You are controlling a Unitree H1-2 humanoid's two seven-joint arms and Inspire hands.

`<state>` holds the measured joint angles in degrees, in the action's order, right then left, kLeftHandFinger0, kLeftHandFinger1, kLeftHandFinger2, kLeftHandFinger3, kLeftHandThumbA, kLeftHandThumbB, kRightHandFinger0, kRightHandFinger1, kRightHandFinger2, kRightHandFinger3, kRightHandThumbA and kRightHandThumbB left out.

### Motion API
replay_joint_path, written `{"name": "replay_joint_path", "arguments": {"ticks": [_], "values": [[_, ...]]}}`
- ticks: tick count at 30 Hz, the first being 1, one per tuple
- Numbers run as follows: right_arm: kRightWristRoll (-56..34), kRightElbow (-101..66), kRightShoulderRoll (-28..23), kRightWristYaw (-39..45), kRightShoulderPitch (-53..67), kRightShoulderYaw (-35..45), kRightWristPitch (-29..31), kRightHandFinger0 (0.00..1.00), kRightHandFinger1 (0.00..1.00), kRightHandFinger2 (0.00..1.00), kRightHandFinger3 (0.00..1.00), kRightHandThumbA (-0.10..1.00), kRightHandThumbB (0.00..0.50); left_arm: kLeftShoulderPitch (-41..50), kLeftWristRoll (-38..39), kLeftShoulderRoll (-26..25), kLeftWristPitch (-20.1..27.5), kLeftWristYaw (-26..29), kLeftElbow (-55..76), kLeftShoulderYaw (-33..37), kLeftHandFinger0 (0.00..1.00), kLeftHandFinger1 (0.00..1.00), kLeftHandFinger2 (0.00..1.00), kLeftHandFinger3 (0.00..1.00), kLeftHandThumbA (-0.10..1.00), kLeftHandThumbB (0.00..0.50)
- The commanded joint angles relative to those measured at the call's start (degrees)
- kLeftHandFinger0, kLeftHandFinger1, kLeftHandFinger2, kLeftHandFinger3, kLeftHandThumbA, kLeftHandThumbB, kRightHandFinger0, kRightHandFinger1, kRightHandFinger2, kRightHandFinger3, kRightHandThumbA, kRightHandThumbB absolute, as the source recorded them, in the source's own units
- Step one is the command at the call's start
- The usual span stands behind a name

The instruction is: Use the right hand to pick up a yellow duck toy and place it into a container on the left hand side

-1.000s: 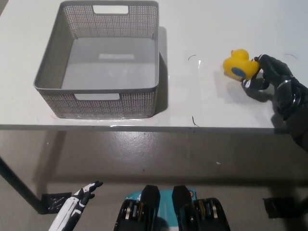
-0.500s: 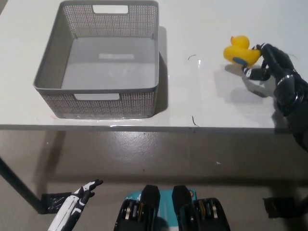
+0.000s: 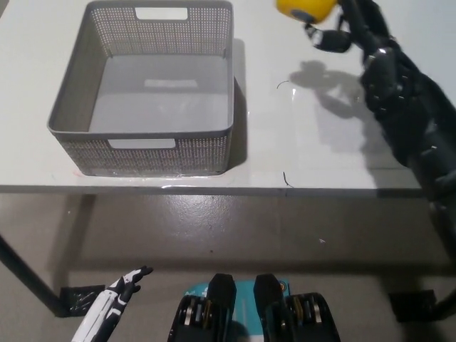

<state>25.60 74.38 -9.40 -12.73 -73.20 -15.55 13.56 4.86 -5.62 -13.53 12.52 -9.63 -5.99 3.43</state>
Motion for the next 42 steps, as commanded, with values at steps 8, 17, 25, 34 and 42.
{"name": "replay_joint_path", "arguments": {"ticks": [8,17,25,34,42], "values": [[-0.37,-1.00,7.64,-2.49,-8.78,-0.29,-1.89,0.00,0.22,0.51,0.49,0.13,0.132,-0.08,-0.49,-0.83,0.40,-0.18,1.89,0.13,1.00,1.00,1.00,1.00,1.00,0.317],[-0.17,0.82,13.62,-3.04,-10.79,-1.18,-1.19,0.00,0.00,0.18,0.09,0.10,0.107,-0.89,-0.23,-0.78,0.54,-0.62,1.59,0.49,1.00,1.00,1.00,1.00,1.00,0.322],[-0.13,2.40,17.66,-4.25,-10.96,-1.50,-3.00,0.00,0.00,0.01,0.14,0.11,0.120,-1.91,-0.68,-1.05,-0.92,-1.35,2.40,1.26,1.00,1.00,1.00,1.00,1.00,0.306],[0.12,3.41,17.79,-4.61,-9.25,-1.87,-4.66,0.35,0.54,0.77,0.65,0.49,0.254,-3.19,-0.54,-2.04,-0.87,-2.39,3.03,1.33,1.00,1.00,1.00,1.00,1.00,0.313],[-0.58,3.16,15.28,2.12,-8.36,-2.04,-6.26,1.00,1.00,1.00,1.00,0.97,0.461,-3.90,-0.87,-2.28,-0.76,-2.26,2.95,1.20,1.00,1.00,1.00,1.00,1.00,0.343]]}}
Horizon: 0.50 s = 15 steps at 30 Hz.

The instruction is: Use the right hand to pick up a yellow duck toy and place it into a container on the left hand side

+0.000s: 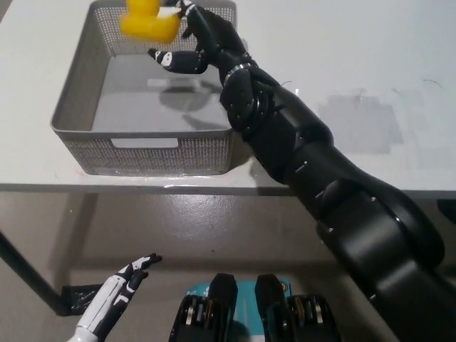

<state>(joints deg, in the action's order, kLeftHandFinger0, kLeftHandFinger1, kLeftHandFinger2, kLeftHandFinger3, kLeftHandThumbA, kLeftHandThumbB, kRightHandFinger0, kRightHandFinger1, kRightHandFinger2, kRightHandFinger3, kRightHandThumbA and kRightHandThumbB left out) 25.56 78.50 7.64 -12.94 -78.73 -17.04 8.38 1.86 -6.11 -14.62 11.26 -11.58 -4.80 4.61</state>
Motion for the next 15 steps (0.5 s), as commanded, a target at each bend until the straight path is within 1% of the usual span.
{"name": "replay_joint_path", "arguments": {"ticks": [1,5,8,9,14,15], "values": [[-0.35,-1.04,-1.92,2.29,-2.67,-0.72,-1.18,1.00,1.00,1.00,1.00,0.99,0.471,-0.85,-0.35,-1.24,0.28,-0.43,1.90,0.03,1.00,1.00,1.00,1.00,1.00,0.347],[-0.21,-1.41,-2.63,2.00,-2.11,-0.94,-0.97,1.00,1.00,1.00,1.00,1.00,0.487,-0.87,-0.46,-1.22,0.22,-0.58,1.84,0.14,1.00,1.00,1.00,1.00,1.00,0.354],[-0.28,-1.60,-3.02,1.86,-2.04,-0.88,-1.10,1.00,1.00,1.00,1.00,1.00,0.481,-0.92,-0.75,-1.19,0.04,-0.47,1.90,0.16,1.00,1.00,1.00,1.00,1.00,0.356],[-0.57,-1.90,-3.44,1.63,-2.09,-0.54,-1.13,1.00,1.00,1.00,1.00,1.00,0.489,-1.15,-0.87,-1.22,0.09,-0.49,1.83,0.22,1.00,1.00,1.00,1.00,1.00,0.356],[-0.61,-3.77,-4.99,1.65,-2.02,-0.32,-0.90,1.00,1.00,1.00,1.00,0.99,0.480,-1.58,-1.16,-1.14,0.85,-0.43,1.32,0.39,1.00,1.00,1.00,1.00,1.00,0.339],[-0.61,-4.88,-5.59,2.00,-1.88,-0.27,-0.80,1.00,1.00,1.00,1.00,1.00,0.484,-1.69,-1.22,-1.18,1.05,-0.44,1.14,0.43,1.00,1.00,1.00,1.00,1.00,0.340]]}}
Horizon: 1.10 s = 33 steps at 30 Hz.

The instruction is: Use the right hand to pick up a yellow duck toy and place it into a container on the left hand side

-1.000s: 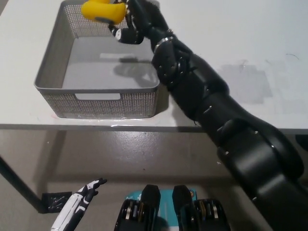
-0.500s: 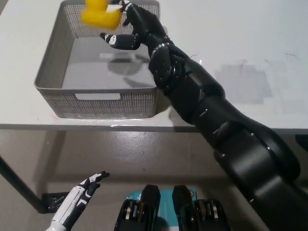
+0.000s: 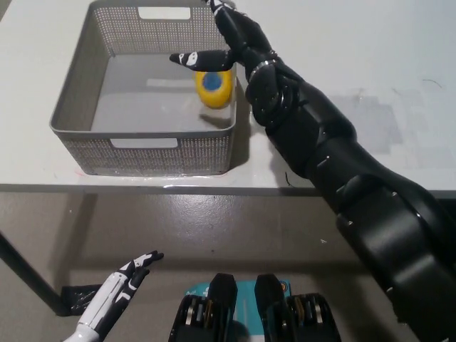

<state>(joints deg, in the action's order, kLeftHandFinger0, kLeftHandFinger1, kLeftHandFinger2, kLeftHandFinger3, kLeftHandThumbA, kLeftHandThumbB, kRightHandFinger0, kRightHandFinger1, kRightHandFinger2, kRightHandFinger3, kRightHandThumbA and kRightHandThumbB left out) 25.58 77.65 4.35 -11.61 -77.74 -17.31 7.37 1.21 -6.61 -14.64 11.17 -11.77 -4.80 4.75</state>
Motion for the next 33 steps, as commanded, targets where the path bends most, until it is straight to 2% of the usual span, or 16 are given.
{"name": "replay_joint_path", "arguments": {"ticks": [1,5,9,14,18,20,22,24,27,28,30,33], "values": [[-0.67,-5.31,-2.83,0.99,-2.63,0.12,0.10,1.00,1.00,1.00,1.00,1.00,0.489,-1.15,-0.66,-1.23,1.06,-0.35,1.10,0.30,1.00,1.00,1.00,1.00,1.00,0.348],[-2.16,-19.48,-7.20,3.49,1.04,2.37,-0.70,1.00,1.00,1.00,1.00,0.99,0.451,-1.59,0.23,-1.68,-0.13,-1.13,1.46,0.08,1.00,1.00,1.00,1.00,1.00,0.383],[-2.80,-38.96,-12.25,7.49,5.91,4.74,-5.74,1.00,1.00,1.00,1.00,1.00,0.457,-2.26,-0.05,-2.23,0.10,-1.26,1.49,-0.05,1.00,1.00,1.00,1.00,1.00,0.374],[-5.05,-61.50,-19.12,12.80,11.59,9.20,-11.43,1.00,1.00,1.00,1.00,1.00,0.430,-2.56,-0.62,-2.18,0.39,-0.77,1.17,-0.17,1.00,1.00,1.00,1.00,1.00,0.368],[-8.20,-76.23,-22.05,13.98,17.17,13.95,-14.88,1.00,1.00,1.00,1.00,1.00,0.408,-2.70,-0.68,-2.17,0.36,-0.70,1.16,-0.24,1.00,1.00,1.00,1.00,1.00,0.376],[-12.45,-83.57,-21.04,10.48,22.39,17.79,-11.89,1.00,1.00,1.00,1.00,0.98,0.407,-2.70,-0.64,-2.15,1.07,-0.63,1.04,-0.26,1.00,1.00,1.00,1.00,1.00,0.365],[-14.16,-89.63,-19.56,6.70,28.45,19.75,-7.09,1.00,1.00,1.00,1.00,0.91,0.365,-3.21,-0.09,-2.26,1.29,-0.83,0.67,-0.45,1.00,1.00,1.00,1.00,1.00,0.367],[-16.34,-96.24,-18.67,4.67,36.73,20.26,-1.84,1.00,1.00,1.00,1.00,0.93,0.341,-3.43,-0.21,-2.18,1.41,-0.67,0.37,-0.49,1.00,1.00,1.00,1.00,1.00,0.359],[-19.53,-103.33,-16.99,3.95,48.17,18.48,1.82,1.00,1.00,1.00,1.00,0.92,0.379,-3.44,1.44,-1.87,1.58,-0.82,-0.04,-1.08,1.00,1.00,1.00,1.00,1.00,0.364],[-19.78,-103.99,-16.62,3.83,49.90,17.98,2.49,1.00,1.00,1.00,1.00,0.92,0.379,-3.37,1.76,-1.86,1.54,-0.86,-0.04,-1.21,1.00,1.00,1.00,1.00,1.00,0.365],[-19.59,-103.32,-15.15,3.11,55.33,15.64,7.03,1.00,1.00,1.00,1.00,0.96,0.349,-3.21,2.28,-1.90,1.56,-0.75,-0.23,-1.65,1.00,1.00,1.00,1.00,1.00,0.362],[-18.12,-98.87,-12.89,1.47,63.55,12.55,14.87,1.00,1.00,1.00,1.00,1.00,0.361,-2.33,2.98,-1.97,2.56,-0.88,-0.47,-1.92,1.00,1.00,1.00,1.00,1.00,0.335]]}}
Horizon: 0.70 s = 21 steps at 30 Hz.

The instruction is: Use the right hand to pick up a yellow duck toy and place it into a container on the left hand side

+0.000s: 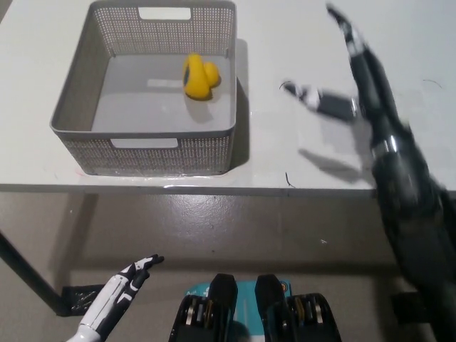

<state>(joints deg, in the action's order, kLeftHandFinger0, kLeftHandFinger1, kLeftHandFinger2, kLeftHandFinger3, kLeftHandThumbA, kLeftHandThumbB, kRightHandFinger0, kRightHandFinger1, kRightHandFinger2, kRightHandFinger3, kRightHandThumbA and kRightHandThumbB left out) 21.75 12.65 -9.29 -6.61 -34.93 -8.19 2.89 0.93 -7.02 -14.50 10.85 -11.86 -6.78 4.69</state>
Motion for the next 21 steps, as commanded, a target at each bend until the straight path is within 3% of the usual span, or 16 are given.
{"name": "replay_joint_path", "arguments": {"ticks": [1,4,5,9,13,15,21], "values": [[-14.33,-32.29,1.54,-3.89,22.70,2.61,21.34,1.00,1.00,1.00,1.00,1.00,0.359,-1.92,3.63,-2.09,2.73,-0.90,1.45,-1.93,1.00,1.00,1.00,1.00,1.00,0.341],[-13.37,-29.02,2.60,-5.49,27.33,0.69,24.04,1.00,1.00,1.00,1.00,1.00,0.341,-1.69,3.74,-1.84,2.62,-0.89,1.37,-1.97,1.00,1.00,1.00,1.00,1.00,0.331],[-13.25,-27.02,2.96,-6.70,29.07,0.07,24.04,1.00,1.00,1.00,1.00,0.99,0.362,-1.73,4.00,-1.74,2.47,-0.85,1.33,-2.16,1.00,1.00,1.00,1.00,1.00,0.355],[-16.33,-23.05,5.55,-5.72,32.20,0.70,24.04,1.00,1.00,1.00,1.00,0.93,0.380,-1.79,4.53,-1.60,2.34,-0.73,1.18,-2.76,1.00,1.00,1.00,1.00,1.00,0.370],[-15.09,-17.80,6.14,-7.40,33.74,0.92,24.04,1.00,1.00,1.00,1.00,1.00,0.345,-3.28,4.07,-1.94,2.67,-0.49,0.38,-3.18,1.00,1.00,1.00,1.00,1.00,0.344],[-14.49,-15.97,5.78,-8.88,34.32,0.33,24.04,1.00,1.00,1.00,1.00,0.99,0.314,-3.60,4.08,-2.12,2.06,-0.72,0.60,-3.18,1.00,1.00,1.00,1.00,1.00,0.356],[-11.41,-8.40,3.94,-17.50,36.23,-3.70,24.04,0.92,1.00,1.00,1.00,0.99,0.301,-4.06,4.68,-1.63,1.84,-0.56,-0.48,-3.30,1.00,1.00,1.00,1.00,1.00,0.374]]}}
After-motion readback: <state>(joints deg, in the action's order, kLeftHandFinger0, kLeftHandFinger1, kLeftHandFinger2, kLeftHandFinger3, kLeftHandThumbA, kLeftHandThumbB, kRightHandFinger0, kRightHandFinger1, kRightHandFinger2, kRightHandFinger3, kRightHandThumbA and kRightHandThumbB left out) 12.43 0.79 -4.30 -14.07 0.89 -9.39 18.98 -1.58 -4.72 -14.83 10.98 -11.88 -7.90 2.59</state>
